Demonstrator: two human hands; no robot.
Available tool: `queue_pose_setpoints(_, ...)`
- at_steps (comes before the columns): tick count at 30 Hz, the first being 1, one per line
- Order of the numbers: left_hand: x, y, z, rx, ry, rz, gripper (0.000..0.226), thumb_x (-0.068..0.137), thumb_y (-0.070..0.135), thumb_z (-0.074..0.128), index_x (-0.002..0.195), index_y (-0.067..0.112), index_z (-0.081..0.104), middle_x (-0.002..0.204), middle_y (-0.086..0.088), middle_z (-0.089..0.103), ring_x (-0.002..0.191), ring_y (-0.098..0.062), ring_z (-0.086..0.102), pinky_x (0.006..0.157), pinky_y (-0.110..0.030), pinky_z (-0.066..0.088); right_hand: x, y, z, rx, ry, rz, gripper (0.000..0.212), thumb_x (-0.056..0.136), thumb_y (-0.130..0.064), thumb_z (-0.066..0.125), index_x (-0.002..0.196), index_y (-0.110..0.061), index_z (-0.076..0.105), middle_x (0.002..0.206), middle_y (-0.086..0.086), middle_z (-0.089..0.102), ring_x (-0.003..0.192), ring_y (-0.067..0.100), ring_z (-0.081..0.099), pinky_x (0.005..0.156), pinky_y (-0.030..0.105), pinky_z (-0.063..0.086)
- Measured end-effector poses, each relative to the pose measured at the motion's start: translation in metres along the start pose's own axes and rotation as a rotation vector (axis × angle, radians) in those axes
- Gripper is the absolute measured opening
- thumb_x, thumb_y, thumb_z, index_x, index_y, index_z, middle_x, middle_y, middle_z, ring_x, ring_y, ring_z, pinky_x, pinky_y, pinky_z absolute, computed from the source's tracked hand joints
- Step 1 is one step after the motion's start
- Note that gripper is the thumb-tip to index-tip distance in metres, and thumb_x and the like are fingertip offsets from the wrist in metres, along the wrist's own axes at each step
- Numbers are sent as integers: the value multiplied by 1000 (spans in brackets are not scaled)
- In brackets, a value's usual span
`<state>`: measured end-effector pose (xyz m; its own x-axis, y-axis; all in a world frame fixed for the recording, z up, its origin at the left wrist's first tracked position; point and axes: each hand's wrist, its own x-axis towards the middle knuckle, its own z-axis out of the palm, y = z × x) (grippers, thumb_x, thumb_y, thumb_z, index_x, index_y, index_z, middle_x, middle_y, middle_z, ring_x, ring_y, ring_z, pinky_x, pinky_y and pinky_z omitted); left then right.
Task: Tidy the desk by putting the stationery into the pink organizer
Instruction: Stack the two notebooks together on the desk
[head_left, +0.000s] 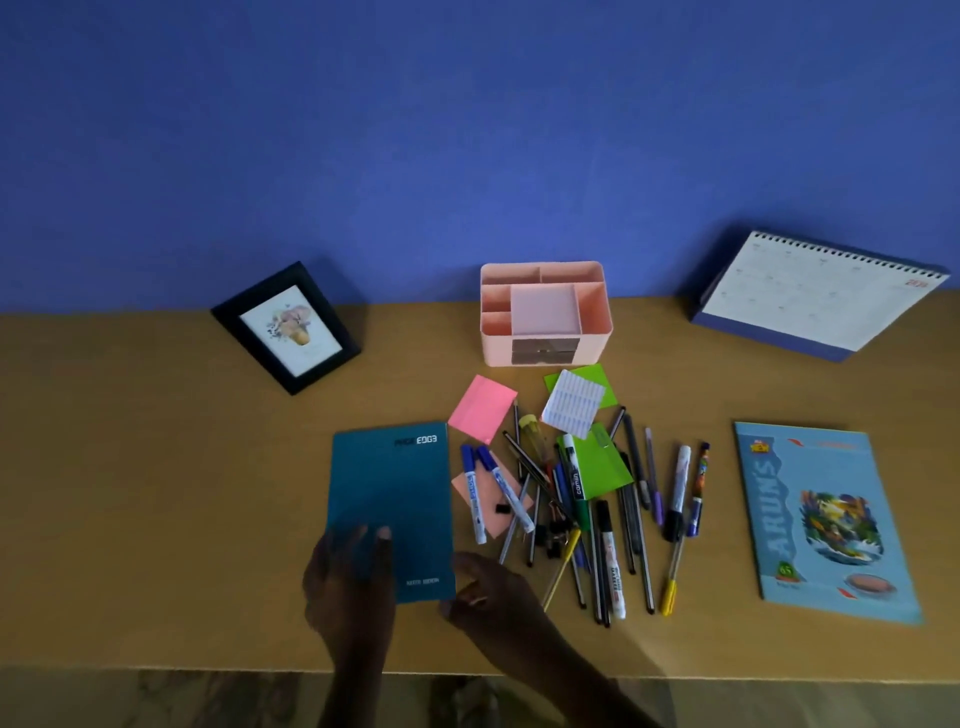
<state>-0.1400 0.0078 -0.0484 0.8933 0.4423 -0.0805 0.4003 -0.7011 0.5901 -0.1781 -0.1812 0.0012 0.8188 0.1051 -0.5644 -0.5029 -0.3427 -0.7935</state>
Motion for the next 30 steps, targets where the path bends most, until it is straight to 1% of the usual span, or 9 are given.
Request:
queue_pose_setpoints(3, 8, -12, -1, 65, -71, -40, 58, 90, 61, 53, 127, 23, 77, 152, -10, 59, 139, -41, 51, 108, -60, 45, 8, -8, 18, -12, -7, -13, 59, 97, -29, 74, 152, -27, 52, 146, -12, 60, 128, 6, 59, 107, 31, 55)
queue_pose_setpoints(6, 14, -16, -3, 78, -92, -82, 37, 98, 46, 65, 128, 26, 75, 152, -8, 58, 137, -40, 50, 107, -58, 45, 11, -11, 30, -25, 17, 2, 58, 98, -26, 73, 152, -27, 51, 149, -11, 58, 133, 7, 54, 111, 32, 53)
queue_pose_setpoints(9, 21, -18, -6, 57, -98, -101, 35, 98, 30, 73, 131, 22, 73, 145, -10, 63, 131, -41, 55, 105, -55, 46, 11, -12, 34, -53, 33, -21, 53, 100, -25, 72, 149, -26, 53, 146, -10, 59, 133, 8, 54, 105, 25, 53)
queue_pose_setpoints(12, 33, -20, -12, -10, -103, -137, 43, 99, 33, 71, 140, 18, 67, 138, -14, 67, 124, -40, 61, 98, -54, 51, 11, -11, 35, -88, 39, -50, 45, 101, -22, 70, 144, -25, 55, 142, -10, 59, 129, 5, 53, 93, 12, 50)
queue_pose_setpoints(15, 44, -18, -17, -119, -83, -243, 41, 99, 32, 69, 138, 19, 68, 129, -12, 73, 117, -38, 67, 91, -50, 56, 14, -7, 36, -113, 50, -63, 44, 101, -21, 70, 142, -25, 55, 142, -9, 59, 126, 5, 55, 91, 12, 50)
queue_pose_setpoints(18, 55, -16, -19, -173, -102, -341, 37, 97, 33, 70, 131, 18, 72, 124, -11, 76, 116, -39, 68, 94, -49, 57, 16, -3, 41, -126, 92, -73, 48, 100, -17, 71, 143, -27, 52, 143, -14, 53, 129, 3, 52, 90, 9, 50)
queue_pose_setpoints(23, 59, -16, -19, -221, -102, -425, 39, 94, 34, 70, 130, 20, 72, 125, -9, 76, 116, -39, 68, 100, -52, 57, 24, 2, 49, -140, 220, -98, 63, 99, -14, 71, 152, -32, 41, 149, -15, 40, 140, 6, 40, 106, 26, 57)
queue_pose_setpoints(26, 58, -18, -18, -216, -110, -426, 40, 94, 35, 70, 133, 23, 71, 127, -9, 75, 117, -39, 67, 100, -54, 57, 31, 2, 50, -130, 242, -71, 66, 95, -15, 73, 150, -35, 43, 147, -13, 43, 141, 13, 43, 102, 35, 62)
queue_pose_setpoints(30, 60, -18, -22, -247, -128, -399, 35, 100, 31, 68, 130, 15, 72, 127, -9, 74, 115, -37, 66, 94, -44, 53, 36, -1, 44, -142, 224, -40, 54, 98, -4, 66, 143, -29, 51, 145, -9, 49, 142, 15, 47, 85, 13, 59)
